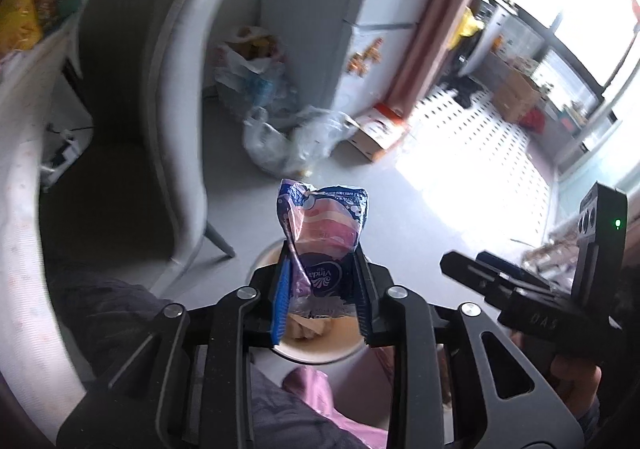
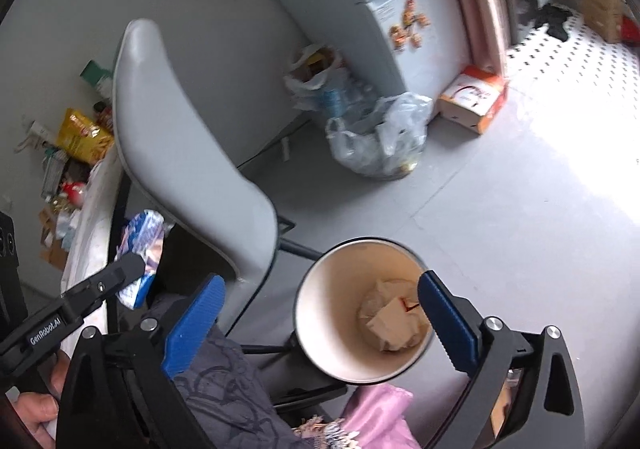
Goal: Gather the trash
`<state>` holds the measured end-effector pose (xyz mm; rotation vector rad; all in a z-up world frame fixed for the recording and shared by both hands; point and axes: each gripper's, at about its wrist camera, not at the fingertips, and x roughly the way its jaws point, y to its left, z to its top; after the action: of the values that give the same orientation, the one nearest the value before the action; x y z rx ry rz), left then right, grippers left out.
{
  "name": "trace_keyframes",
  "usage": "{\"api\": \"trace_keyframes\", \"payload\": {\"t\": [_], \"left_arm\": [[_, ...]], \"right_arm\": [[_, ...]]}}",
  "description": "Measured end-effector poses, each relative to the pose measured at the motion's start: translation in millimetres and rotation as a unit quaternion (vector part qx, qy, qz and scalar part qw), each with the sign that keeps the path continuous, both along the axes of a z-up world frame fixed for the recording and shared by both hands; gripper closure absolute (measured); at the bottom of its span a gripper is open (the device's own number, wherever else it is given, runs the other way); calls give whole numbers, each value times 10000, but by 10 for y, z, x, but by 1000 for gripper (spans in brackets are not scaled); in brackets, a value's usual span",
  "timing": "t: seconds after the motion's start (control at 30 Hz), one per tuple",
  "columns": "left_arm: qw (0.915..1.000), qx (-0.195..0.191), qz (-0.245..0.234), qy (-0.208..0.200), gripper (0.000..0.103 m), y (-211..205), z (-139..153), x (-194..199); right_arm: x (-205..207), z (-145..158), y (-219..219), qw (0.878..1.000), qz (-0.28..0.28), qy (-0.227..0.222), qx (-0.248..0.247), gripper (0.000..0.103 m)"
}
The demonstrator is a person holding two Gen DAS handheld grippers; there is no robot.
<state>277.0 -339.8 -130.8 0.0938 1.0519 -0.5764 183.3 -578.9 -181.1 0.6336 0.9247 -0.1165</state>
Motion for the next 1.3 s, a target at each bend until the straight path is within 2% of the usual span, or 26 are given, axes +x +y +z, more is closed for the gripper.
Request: {"api": "trace_keyframes", "payload": {"t": [0.03,0.07,0.17,0.37,0.7,1.0,1.3], "left_arm": [[9999,-108,-75,85,59,-22,-2,-3],[9996,-216,-118,129,43,-19,9,-11],[9995,-325,-65,15,20,40,90,-40],[9989,-324,305,-163,7,289,255,-31],[9919,-408,1041,-597,6,964,631,-194],[9767,-769,1719,-1028,6,1772,985,-498],[9605,-881,2218,-1428,6,2440,1226,-873]], "right_arm": [[-44,29,-41,10000,-70,-4,-43,8],[-71,47,-68,9999,-109,-11,-56,8],[-152,98,-137,9996,-251,-40,-89,8],[-171,228,-55,9994,-234,-174,-163,8],[-116,637,422,9970,247,-416,-600,8],[-153,1056,840,9928,390,-609,-955,8],[-306,1562,1294,9859,324,-963,-1330,8]]}}
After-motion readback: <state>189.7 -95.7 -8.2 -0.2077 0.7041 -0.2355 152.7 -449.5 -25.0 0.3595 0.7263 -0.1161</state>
